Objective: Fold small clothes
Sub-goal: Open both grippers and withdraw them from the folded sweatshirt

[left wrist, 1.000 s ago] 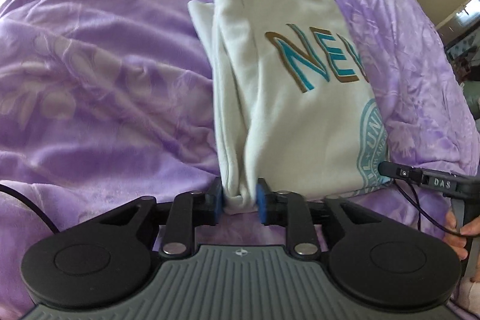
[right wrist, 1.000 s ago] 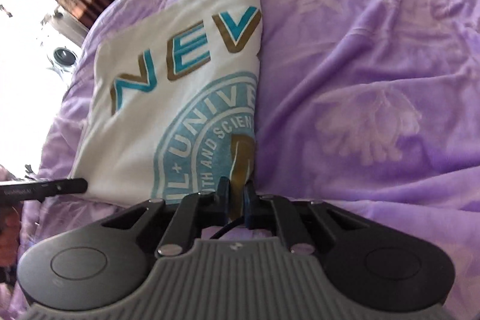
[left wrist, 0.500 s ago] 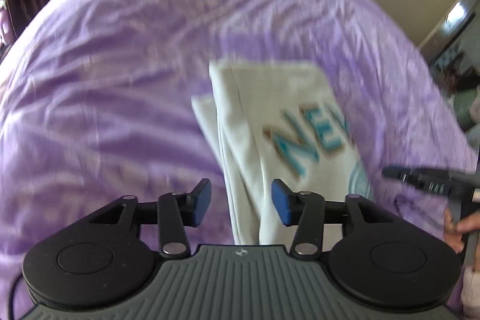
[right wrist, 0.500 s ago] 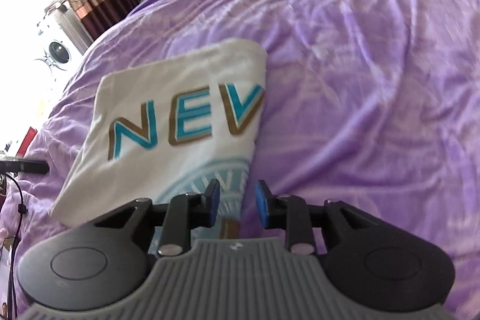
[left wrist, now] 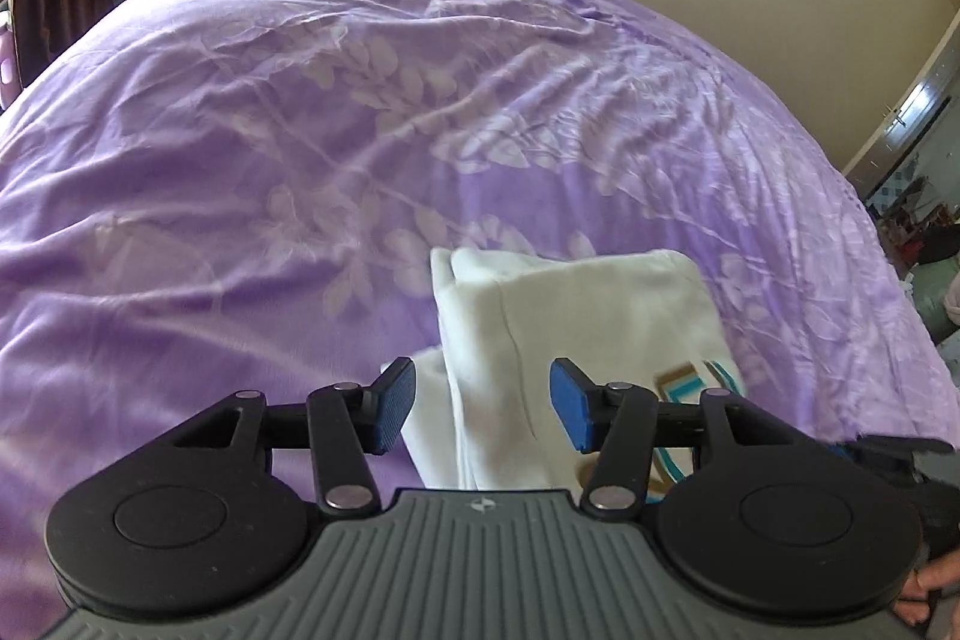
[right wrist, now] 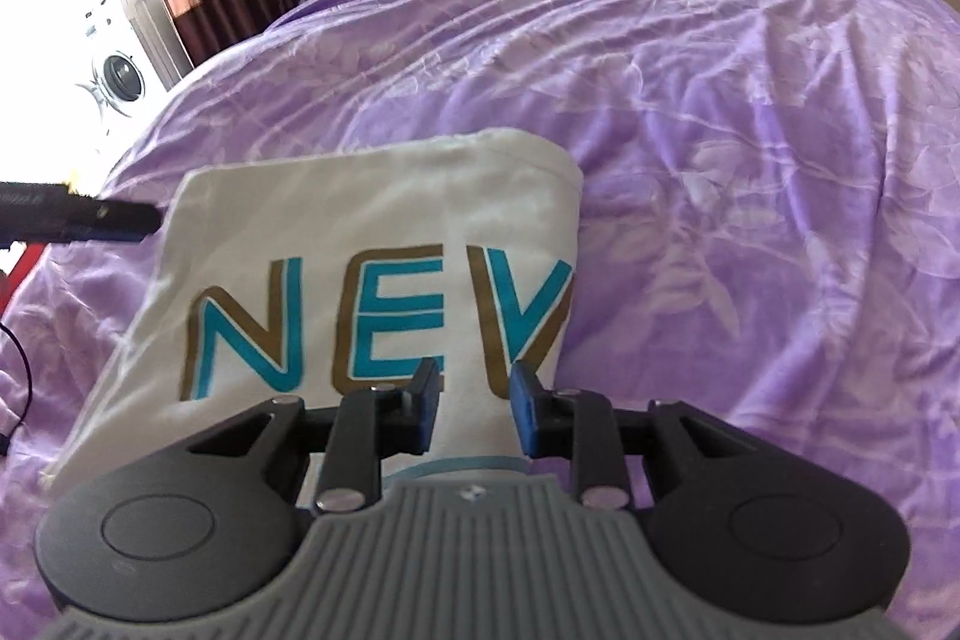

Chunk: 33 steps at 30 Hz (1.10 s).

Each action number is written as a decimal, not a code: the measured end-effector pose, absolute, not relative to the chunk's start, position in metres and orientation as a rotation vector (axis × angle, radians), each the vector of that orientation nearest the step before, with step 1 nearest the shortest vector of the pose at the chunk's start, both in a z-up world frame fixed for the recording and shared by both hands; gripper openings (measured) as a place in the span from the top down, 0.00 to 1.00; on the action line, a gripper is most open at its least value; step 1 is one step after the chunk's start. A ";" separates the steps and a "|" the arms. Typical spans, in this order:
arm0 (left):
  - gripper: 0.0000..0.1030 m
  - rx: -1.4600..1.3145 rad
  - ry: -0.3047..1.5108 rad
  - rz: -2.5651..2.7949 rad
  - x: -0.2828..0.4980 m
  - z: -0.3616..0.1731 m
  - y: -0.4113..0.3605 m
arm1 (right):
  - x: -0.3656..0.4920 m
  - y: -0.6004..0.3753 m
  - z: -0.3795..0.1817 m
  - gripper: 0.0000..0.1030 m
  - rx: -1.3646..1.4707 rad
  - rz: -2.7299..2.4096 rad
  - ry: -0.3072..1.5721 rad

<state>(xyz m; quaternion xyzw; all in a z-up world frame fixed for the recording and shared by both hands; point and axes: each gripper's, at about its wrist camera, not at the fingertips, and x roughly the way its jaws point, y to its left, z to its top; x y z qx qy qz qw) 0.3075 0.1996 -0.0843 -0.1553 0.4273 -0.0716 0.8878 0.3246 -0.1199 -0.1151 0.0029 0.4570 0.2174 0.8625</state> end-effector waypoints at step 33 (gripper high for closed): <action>0.60 -0.524 0.969 -0.180 0.397 -0.125 0.226 | 0.346 -0.127 -0.139 0.76 0.012 0.378 0.916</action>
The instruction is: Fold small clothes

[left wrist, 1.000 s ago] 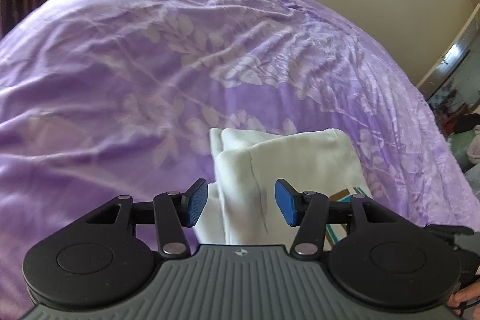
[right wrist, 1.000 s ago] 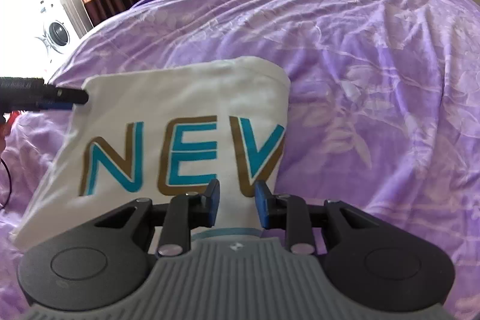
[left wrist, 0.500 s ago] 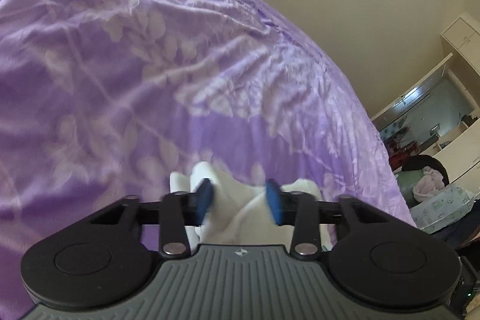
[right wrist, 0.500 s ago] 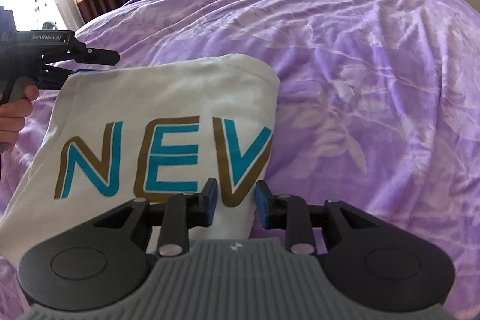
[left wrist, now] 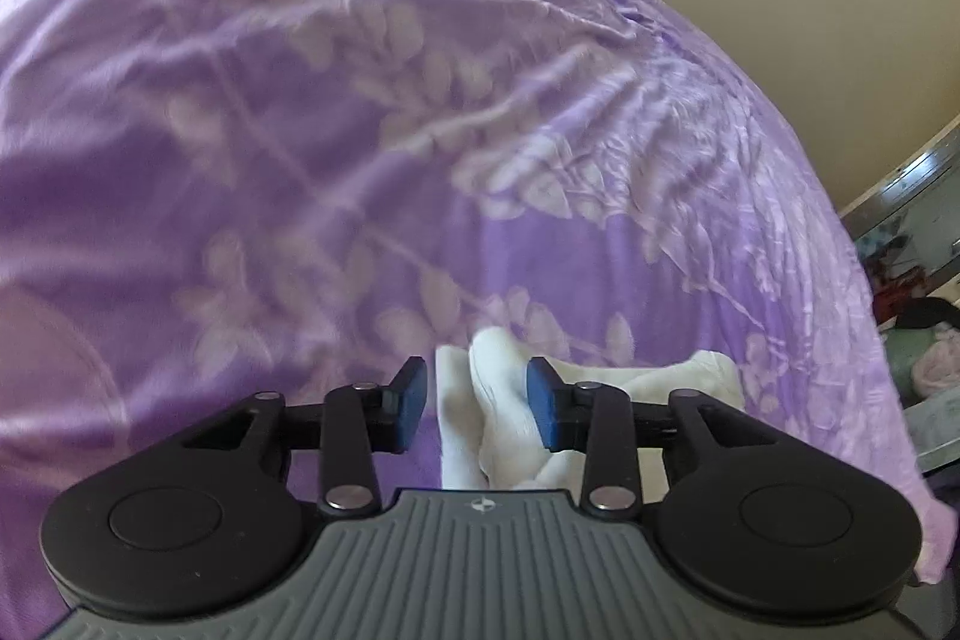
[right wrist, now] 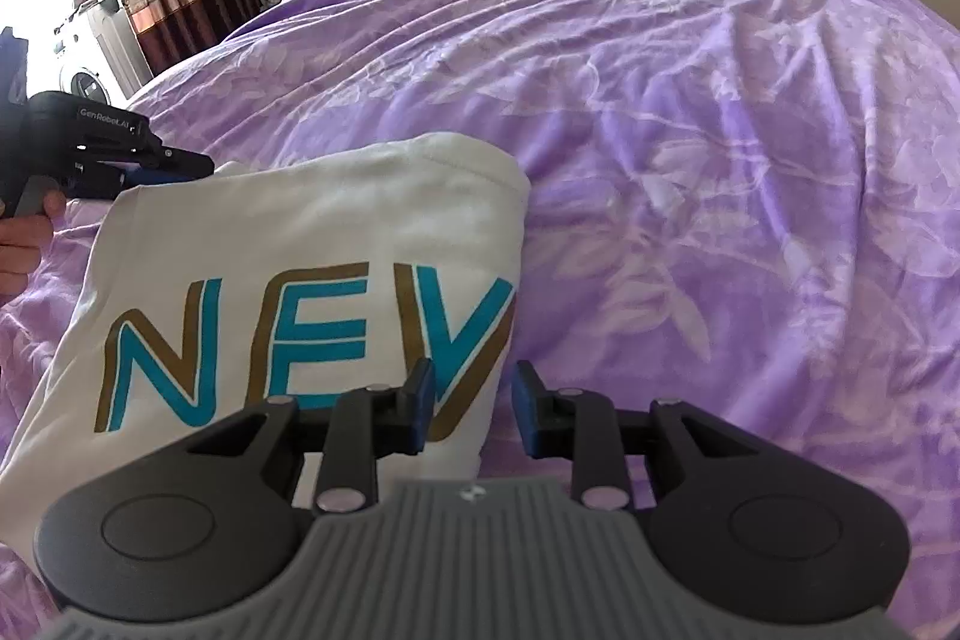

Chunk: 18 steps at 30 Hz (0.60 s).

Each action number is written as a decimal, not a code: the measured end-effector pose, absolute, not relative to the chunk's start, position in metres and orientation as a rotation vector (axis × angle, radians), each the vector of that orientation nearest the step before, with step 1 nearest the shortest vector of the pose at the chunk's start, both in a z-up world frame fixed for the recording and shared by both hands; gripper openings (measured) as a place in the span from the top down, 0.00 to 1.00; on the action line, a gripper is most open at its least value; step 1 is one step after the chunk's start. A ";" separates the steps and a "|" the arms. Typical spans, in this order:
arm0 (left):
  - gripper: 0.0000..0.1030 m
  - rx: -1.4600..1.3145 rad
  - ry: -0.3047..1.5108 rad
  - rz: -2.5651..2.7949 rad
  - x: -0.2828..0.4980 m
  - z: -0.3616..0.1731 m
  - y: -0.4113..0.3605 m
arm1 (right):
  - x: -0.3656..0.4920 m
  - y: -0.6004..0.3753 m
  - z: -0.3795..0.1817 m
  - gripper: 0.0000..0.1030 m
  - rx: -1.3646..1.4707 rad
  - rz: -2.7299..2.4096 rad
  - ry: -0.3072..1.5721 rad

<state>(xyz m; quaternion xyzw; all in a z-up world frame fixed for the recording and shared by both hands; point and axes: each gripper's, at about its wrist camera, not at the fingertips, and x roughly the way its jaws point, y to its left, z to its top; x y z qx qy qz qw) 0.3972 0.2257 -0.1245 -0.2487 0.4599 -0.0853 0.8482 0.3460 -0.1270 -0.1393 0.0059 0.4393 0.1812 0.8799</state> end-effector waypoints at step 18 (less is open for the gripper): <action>0.84 -0.243 0.975 -0.023 0.382 -0.097 0.215 | 0.341 -0.137 -0.136 0.74 0.032 0.350 0.912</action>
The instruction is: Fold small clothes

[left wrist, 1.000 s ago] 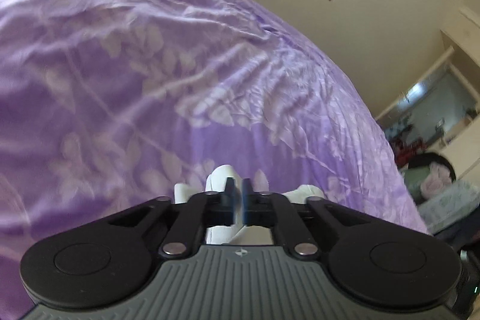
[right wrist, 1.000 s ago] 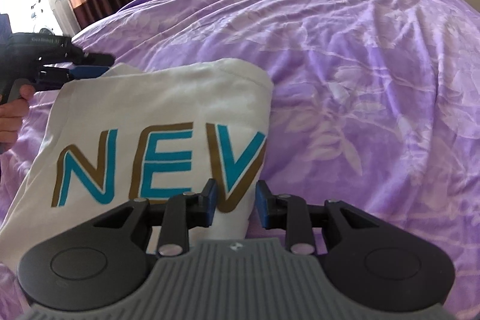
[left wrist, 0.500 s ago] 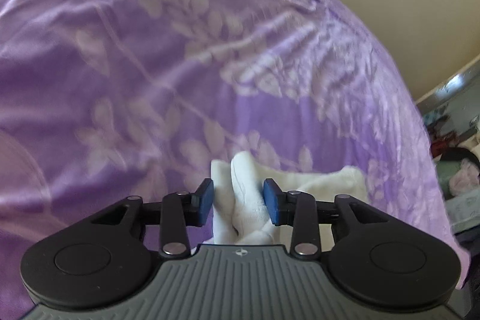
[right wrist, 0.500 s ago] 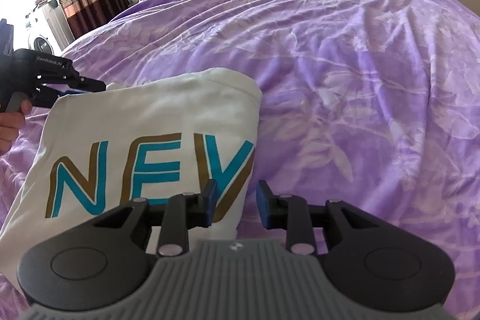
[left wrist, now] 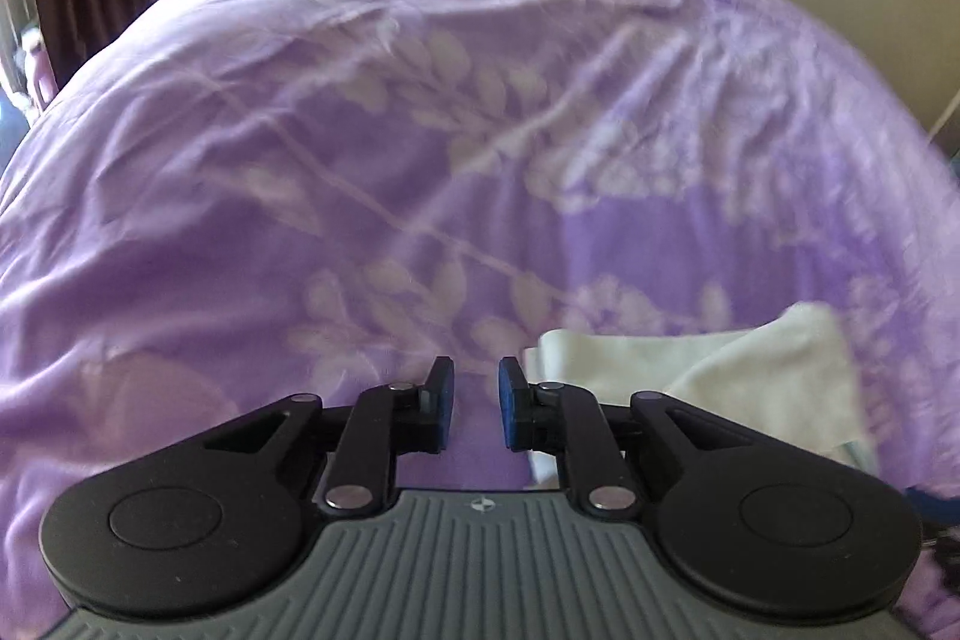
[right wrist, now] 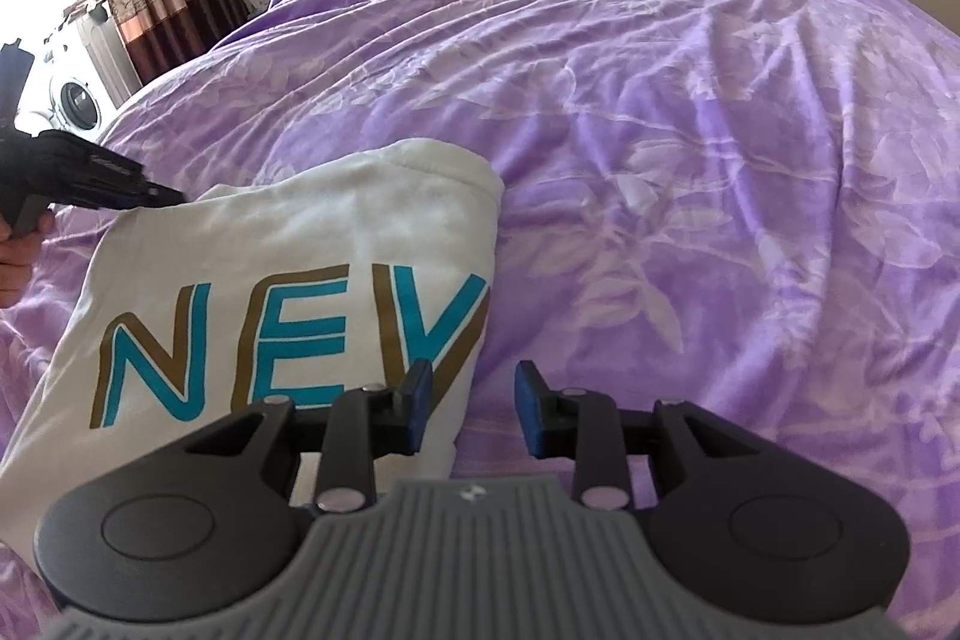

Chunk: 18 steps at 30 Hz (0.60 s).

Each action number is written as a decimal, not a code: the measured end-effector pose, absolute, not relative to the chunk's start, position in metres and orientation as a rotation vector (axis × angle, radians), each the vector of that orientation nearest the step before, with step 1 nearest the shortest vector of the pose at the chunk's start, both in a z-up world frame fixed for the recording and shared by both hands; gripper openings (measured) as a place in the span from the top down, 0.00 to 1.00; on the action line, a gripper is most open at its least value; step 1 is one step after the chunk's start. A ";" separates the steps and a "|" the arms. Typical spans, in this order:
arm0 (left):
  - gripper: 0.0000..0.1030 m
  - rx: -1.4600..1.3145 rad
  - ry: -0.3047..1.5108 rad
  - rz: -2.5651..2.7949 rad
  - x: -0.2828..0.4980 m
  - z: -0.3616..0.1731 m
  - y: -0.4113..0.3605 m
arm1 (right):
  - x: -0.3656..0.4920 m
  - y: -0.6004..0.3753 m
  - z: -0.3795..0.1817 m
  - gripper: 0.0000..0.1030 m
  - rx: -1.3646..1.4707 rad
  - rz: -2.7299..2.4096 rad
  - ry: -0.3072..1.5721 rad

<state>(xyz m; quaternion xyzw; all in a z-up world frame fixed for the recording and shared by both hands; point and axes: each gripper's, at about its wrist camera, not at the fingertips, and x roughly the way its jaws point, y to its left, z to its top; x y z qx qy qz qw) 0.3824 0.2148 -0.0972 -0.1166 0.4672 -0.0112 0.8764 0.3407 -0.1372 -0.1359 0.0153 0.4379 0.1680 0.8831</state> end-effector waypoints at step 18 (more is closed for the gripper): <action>0.23 -0.690 1.046 -0.101 0.323 -0.139 0.238 | 0.375 -0.177 -0.171 0.40 0.559 0.428 1.077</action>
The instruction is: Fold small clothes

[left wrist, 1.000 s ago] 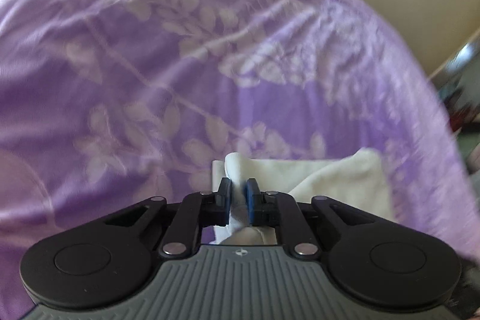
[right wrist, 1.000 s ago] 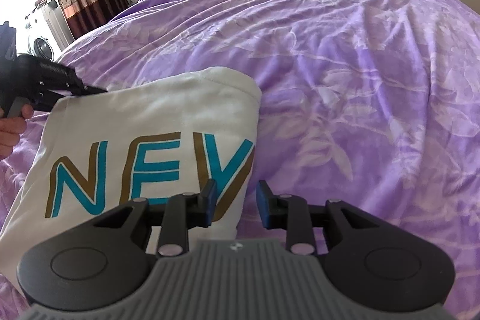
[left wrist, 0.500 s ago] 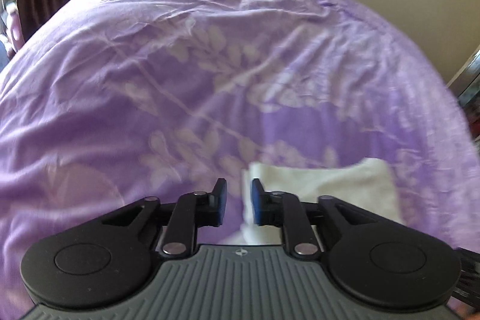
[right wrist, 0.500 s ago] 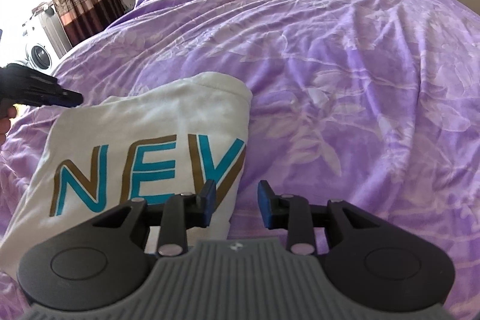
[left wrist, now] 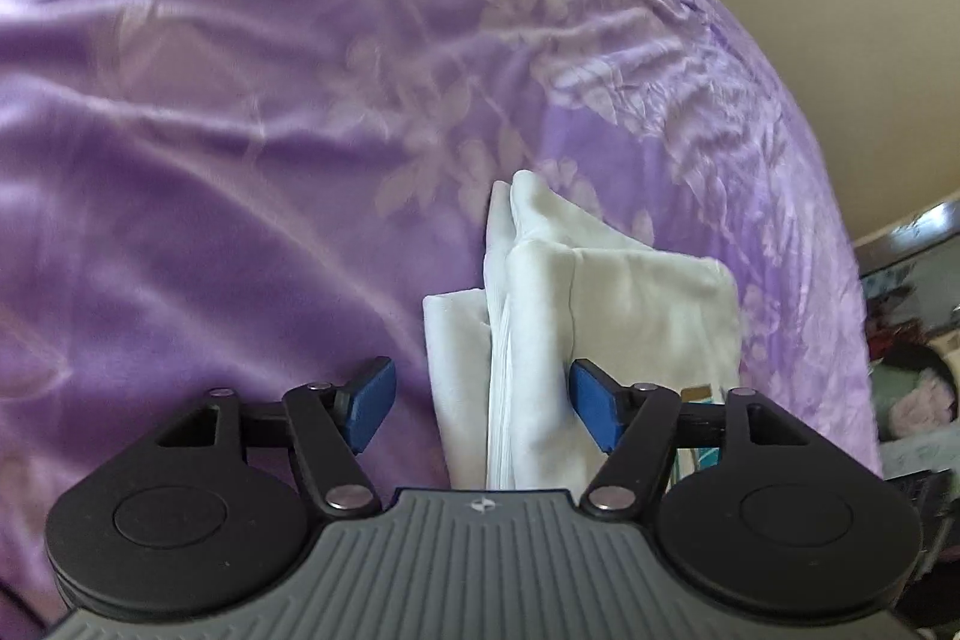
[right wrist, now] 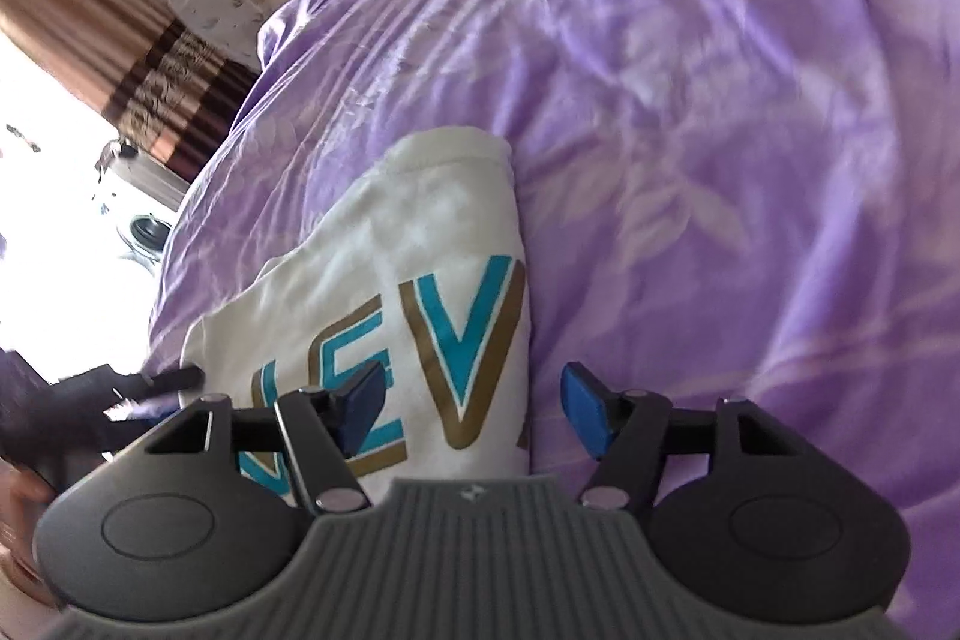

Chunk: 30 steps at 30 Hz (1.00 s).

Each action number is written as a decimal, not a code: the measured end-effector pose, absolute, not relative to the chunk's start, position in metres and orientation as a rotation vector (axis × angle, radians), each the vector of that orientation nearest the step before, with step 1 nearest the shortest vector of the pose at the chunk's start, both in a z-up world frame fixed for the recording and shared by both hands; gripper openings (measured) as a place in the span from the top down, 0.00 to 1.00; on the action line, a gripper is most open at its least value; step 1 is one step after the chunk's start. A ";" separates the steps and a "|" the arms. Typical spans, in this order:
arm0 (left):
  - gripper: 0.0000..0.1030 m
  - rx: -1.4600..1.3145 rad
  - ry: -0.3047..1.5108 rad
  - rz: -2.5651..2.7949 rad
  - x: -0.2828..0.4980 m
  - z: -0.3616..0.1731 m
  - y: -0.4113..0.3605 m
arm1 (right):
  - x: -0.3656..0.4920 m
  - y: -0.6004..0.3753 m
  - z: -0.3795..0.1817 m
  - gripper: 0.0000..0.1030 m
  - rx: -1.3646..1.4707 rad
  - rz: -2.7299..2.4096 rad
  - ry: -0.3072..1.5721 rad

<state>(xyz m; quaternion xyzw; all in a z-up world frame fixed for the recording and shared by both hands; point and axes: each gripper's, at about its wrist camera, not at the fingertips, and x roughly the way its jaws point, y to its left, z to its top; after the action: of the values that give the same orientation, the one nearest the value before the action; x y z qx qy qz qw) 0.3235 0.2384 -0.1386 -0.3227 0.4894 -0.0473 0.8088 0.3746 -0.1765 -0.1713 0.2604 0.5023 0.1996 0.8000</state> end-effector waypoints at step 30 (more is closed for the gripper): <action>0.81 -0.439 0.664 -0.135 0.248 -0.024 0.165 | 0.349 -0.159 -0.082 0.86 0.446 0.558 0.841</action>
<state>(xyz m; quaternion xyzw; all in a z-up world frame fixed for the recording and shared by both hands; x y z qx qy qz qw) 0.2483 0.1653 -0.0239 -0.2138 0.3229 -0.0655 0.9196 0.3488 -0.1588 -0.0818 0.2118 0.3996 0.2649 0.8517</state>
